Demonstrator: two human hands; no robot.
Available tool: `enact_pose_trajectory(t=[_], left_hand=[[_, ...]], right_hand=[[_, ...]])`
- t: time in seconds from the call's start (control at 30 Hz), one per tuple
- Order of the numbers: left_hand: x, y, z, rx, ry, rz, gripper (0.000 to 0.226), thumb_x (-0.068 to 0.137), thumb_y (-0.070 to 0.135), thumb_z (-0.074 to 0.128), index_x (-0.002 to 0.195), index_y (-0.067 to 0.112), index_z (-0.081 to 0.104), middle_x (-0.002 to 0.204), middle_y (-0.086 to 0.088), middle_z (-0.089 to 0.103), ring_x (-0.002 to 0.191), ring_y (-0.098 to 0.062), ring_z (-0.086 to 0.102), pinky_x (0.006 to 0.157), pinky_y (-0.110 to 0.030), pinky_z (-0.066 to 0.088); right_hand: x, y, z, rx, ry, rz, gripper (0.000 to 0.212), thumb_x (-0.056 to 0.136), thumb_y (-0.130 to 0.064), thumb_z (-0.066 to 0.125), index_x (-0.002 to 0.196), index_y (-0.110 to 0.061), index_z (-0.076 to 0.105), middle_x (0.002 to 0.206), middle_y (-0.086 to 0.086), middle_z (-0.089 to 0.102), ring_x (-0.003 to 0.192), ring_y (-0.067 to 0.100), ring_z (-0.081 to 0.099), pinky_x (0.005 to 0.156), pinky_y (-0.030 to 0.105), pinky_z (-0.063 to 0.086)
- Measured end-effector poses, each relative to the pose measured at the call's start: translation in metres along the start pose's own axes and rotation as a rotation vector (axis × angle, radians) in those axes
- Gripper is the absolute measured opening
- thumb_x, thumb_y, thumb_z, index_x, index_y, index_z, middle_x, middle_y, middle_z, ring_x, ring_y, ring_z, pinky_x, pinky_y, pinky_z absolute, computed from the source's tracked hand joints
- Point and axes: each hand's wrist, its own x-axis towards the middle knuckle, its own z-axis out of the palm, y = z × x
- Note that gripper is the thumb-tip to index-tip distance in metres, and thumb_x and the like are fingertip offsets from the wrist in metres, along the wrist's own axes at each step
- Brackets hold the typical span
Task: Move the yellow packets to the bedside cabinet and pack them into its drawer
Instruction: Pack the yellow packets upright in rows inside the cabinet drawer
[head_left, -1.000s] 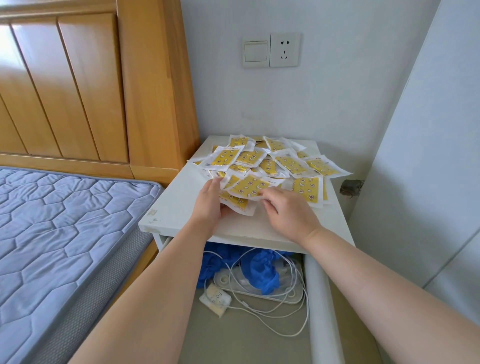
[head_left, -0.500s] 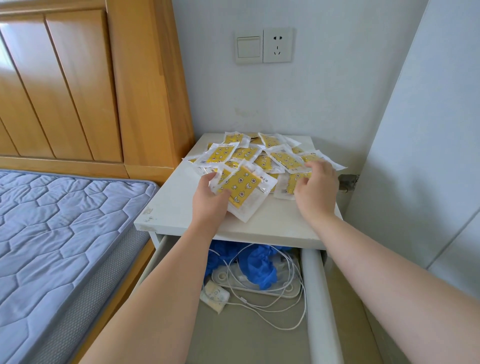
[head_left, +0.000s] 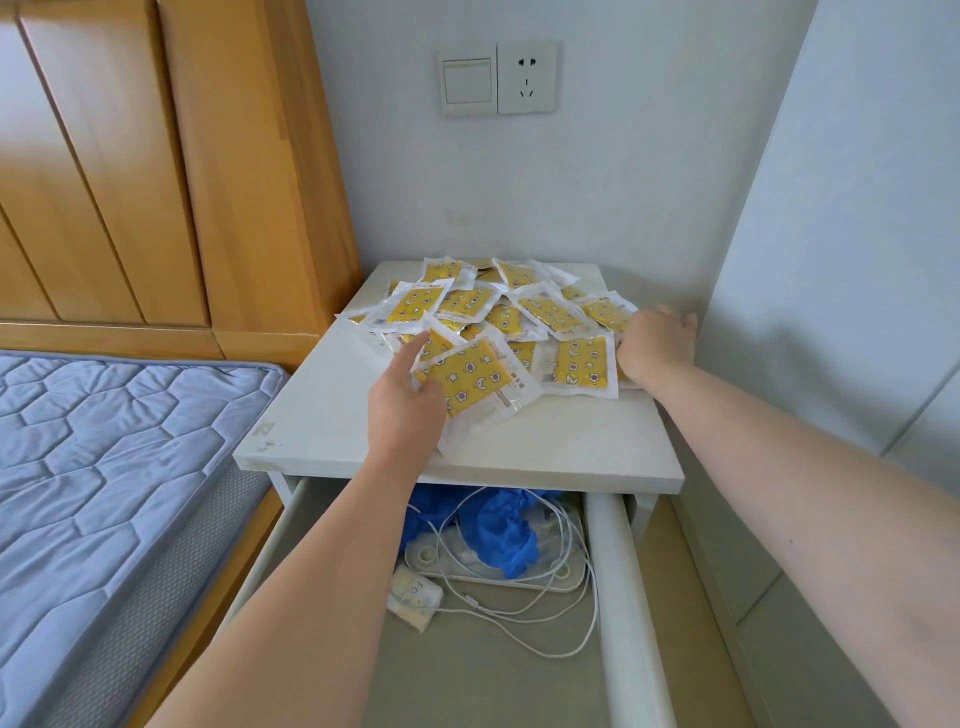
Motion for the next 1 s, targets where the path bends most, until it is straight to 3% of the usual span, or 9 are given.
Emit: enact_pose_trajectory(t=[0.17,0.23,0.3,0.43,0.6,0.73,0.8,0.9,1.0], left_hand=[[0.0,0.0,0.001,0.012,0.009,-0.007,0.051,0.098,0.007,0.041,0.14,0.036,0.043,0.139,0.003,0.048,0.068,0.008,0.043,0.043,-0.002,0.038],[0.0,0.0,0.001,0.018,0.011,-0.004,0.051,0.098,0.007,0.042,0.141,0.036,0.043,0.14,0.002,0.048,0.069,0.008,0.043,0.042,-0.002,0.037],[0.0,0.0,0.001,0.022,0.011,-0.003,0.05,0.098,0.008,0.042,0.14,0.036,0.043,0.141,0.002,0.048,0.071,0.009,0.043,0.043,-0.003,0.036],[0.0,0.002,0.0,0.011,0.019,-0.016,0.05,0.098,0.007,0.042,0.14,0.035,0.044,0.143,0.001,0.047,0.074,0.004,0.046,0.044,-0.004,0.037],[-0.002,0.003,0.001,0.006,0.031,-0.019,0.05,0.098,0.006,0.042,0.14,0.033,0.044,0.143,-0.001,0.046,0.097,-0.005,0.045,0.051,-0.008,0.035],[-0.004,0.004,0.0,-0.012,0.04,-0.028,0.049,0.098,0.007,0.041,0.139,0.033,0.044,0.128,0.001,0.053,0.072,0.001,0.049,0.051,-0.012,0.039],[-0.003,0.003,-0.001,-0.012,0.043,-0.03,0.048,0.098,0.008,0.041,0.139,0.033,0.044,0.127,0.002,0.053,0.07,0.003,0.048,0.05,-0.012,0.039],[-0.003,0.002,-0.001,-0.012,0.04,-0.027,0.048,0.098,0.008,0.041,0.139,0.033,0.044,0.133,0.0,0.052,0.071,0.003,0.047,0.051,-0.013,0.039],[-0.003,0.002,-0.001,-0.006,0.038,-0.021,0.049,0.098,0.008,0.041,0.139,0.033,0.044,0.136,-0.001,0.051,0.072,0.002,0.047,0.052,-0.014,0.039]], right_hand=[[0.002,0.002,0.004,0.087,0.028,-0.086,0.027,0.089,-0.006,0.044,0.092,-0.01,0.07,0.094,0.01,0.066,0.093,0.031,0.056,0.094,0.037,0.033],[-0.002,0.003,0.004,0.182,0.085,-0.104,0.02,0.085,-0.001,0.045,0.077,-0.005,0.064,0.083,0.01,0.06,0.088,0.035,0.056,0.081,0.035,0.038],[-0.004,0.004,-0.001,0.345,0.154,-0.092,0.018,0.084,0.0,0.046,0.082,0.0,0.064,0.09,0.015,0.061,0.093,0.037,0.058,0.07,0.031,0.039],[-0.025,-0.008,-0.023,0.613,0.267,-0.125,0.038,0.09,-0.003,0.049,0.128,0.001,0.056,0.136,0.01,0.053,0.125,0.026,0.049,0.103,0.03,0.037],[-0.084,-0.022,-0.011,0.639,0.169,-0.341,0.032,0.089,-0.002,0.056,0.119,-0.002,0.065,0.126,0.008,0.062,0.119,0.019,0.055,0.103,0.024,0.037],[-0.101,-0.029,-0.015,0.716,0.016,-0.456,0.023,0.088,-0.002,0.057,0.104,-0.003,0.073,0.11,0.006,0.07,0.102,0.01,0.062,0.087,0.001,0.036],[-0.101,-0.033,-0.02,0.744,-0.047,-0.477,0.023,0.089,-0.002,0.055,0.101,-0.005,0.074,0.104,0.004,0.072,0.095,0.006,0.06,0.087,0.005,0.041],[-0.096,-0.034,-0.023,0.807,0.111,-0.336,0.034,0.087,0.004,0.048,0.109,-0.008,0.07,0.113,0.002,0.067,0.106,0.011,0.058,0.091,0.014,0.04],[-0.082,-0.027,-0.021,0.658,0.215,-0.069,0.04,0.087,0.0,0.051,0.125,-0.01,0.058,0.129,0.005,0.055,0.121,0.022,0.048,0.094,0.022,0.037]])
